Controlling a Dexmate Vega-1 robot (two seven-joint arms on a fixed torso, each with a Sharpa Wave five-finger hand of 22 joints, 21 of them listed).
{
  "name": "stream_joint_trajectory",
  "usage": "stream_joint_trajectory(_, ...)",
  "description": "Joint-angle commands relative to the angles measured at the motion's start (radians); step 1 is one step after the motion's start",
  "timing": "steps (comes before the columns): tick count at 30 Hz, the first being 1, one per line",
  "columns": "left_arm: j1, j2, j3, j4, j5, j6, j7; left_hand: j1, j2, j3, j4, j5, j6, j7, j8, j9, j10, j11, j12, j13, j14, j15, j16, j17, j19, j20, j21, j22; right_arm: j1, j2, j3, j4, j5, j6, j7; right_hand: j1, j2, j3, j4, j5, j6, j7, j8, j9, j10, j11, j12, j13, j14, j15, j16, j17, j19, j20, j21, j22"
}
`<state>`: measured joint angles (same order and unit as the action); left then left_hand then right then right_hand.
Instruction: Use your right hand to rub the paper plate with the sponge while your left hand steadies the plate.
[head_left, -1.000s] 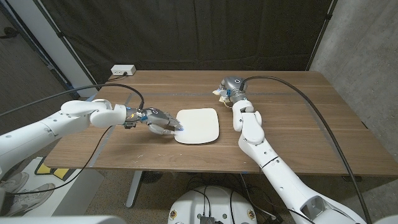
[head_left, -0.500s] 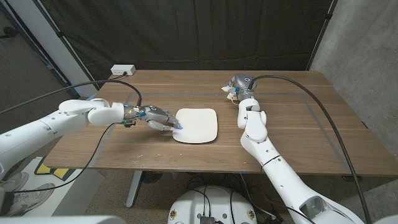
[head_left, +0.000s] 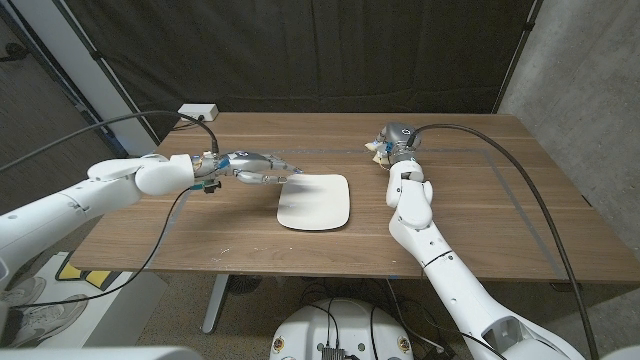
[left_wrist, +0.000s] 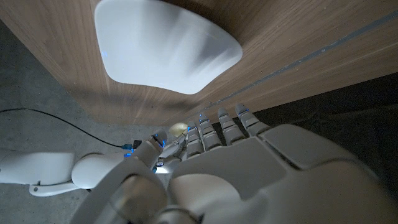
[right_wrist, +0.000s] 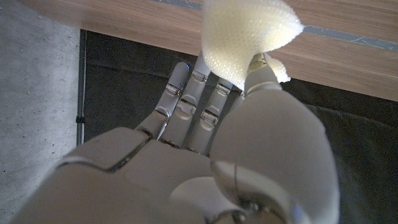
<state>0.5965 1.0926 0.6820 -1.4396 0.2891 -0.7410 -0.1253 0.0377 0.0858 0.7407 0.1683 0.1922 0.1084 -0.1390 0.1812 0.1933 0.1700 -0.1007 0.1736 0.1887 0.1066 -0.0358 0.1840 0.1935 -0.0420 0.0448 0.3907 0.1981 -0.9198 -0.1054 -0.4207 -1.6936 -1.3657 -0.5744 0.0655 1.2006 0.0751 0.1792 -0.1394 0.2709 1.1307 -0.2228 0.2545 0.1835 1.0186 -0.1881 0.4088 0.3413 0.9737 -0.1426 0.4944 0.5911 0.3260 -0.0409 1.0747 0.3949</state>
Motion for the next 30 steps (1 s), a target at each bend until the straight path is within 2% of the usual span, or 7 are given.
stream_joint_trajectory(1, 0.030, -0.017, -0.006, 0.028, -0.259, 0.020, 0.012, -0.010, -0.016, -0.016, 0.003, -0.003, -0.024, -0.004, -0.001, 0.004, -0.021, 0.004, 0.001, 0.004, -0.022, -0.029, -0.007, 0.003, -0.013, -0.001, -0.007, 0.003, 0.002, 0.007, 0.016, 0.023, -0.004, -0.047, 0.018, 0.006, 0.008, 0.001, 0.000, 0.006, 0.078, 0.070, 0.004, 0.005, 0.017, -0.007, 0.001, 0.003, 0.011, -0.097, -0.005, 0.004, -0.006, -0.128, 0.006, 0.000)
stream_joint_trajectory(11, 0.066, -0.034, -0.005, 0.030, -0.521, 0.068, -0.054, -0.020, -0.041, -0.045, -0.001, 0.002, -0.092, -0.012, -0.005, 0.003, -0.081, 0.005, 0.001, 0.004, -0.061, -0.026, -0.005, 0.003, -0.024, 0.004, -0.013, 0.003, 0.003, 0.024, 0.031, 0.048, 0.005, -0.091, 0.031, 0.006, 0.008, 0.000, 0.000, 0.008, 0.080, 0.070, 0.001, 0.006, 0.017, -0.007, -0.004, 0.005, 0.011, -0.097, -0.009, 0.007, -0.010, -0.128, 0.013, -0.005)
stream_joint_trajectory(21, 0.140, -0.044, -0.051, -0.012, -0.770, 0.158, -0.071, -0.019, -0.064, -0.071, -0.009, 0.009, -0.157, -0.022, -0.006, 0.002, -0.153, 0.005, 0.000, 0.002, -0.111, -0.033, -0.008, -0.002, -0.029, 0.006, -0.017, 0.002, 0.003, 0.036, 0.035, 0.073, -0.003, -0.146, 0.064, 0.006, 0.009, -0.001, 0.001, 0.009, 0.068, 0.070, -0.007, 0.006, 0.015, -0.007, -0.010, 0.008, 0.010, -0.097, -0.014, 0.010, -0.014, -0.124, 0.022, -0.011)
stream_joint_trajectory(25, 0.161, -0.056, -0.072, -0.018, -0.833, 0.175, -0.083, -0.018, -0.066, -0.073, -0.011, 0.009, -0.161, -0.021, -0.005, 0.001, -0.154, 0.004, 0.003, 0.002, -0.111, -0.037, -0.007, -0.002, -0.029, 0.005, -0.018, 0.002, 0.003, 0.037, 0.035, 0.079, -0.008, -0.164, 0.091, 0.005, 0.015, 0.000, 0.004, 0.010, 0.059, 0.074, -0.013, 0.008, 0.003, -0.006, -0.019, 0.008, 0.008, -0.097, -0.018, 0.011, -0.017, -0.119, 0.028, -0.015)
stream_joint_trajectory(30, 0.186, -0.063, -0.091, -0.026, -0.854, 0.177, -0.088, -0.015, -0.067, -0.074, -0.014, 0.011, -0.164, -0.023, -0.003, 0.001, -0.155, 0.004, 0.005, 0.002, -0.113, -0.041, -0.007, -0.004, -0.030, 0.005, -0.019, 0.001, 0.000, 0.043, 0.039, 0.081, -0.001, -0.178, 0.098, 0.000, 0.017, 0.000, 0.007, 0.008, 0.050, 0.074, -0.017, 0.010, -0.006, -0.005, -0.027, 0.011, -0.013, -0.095, -0.035, 0.008, -0.024, -0.122, 0.035, -0.021)
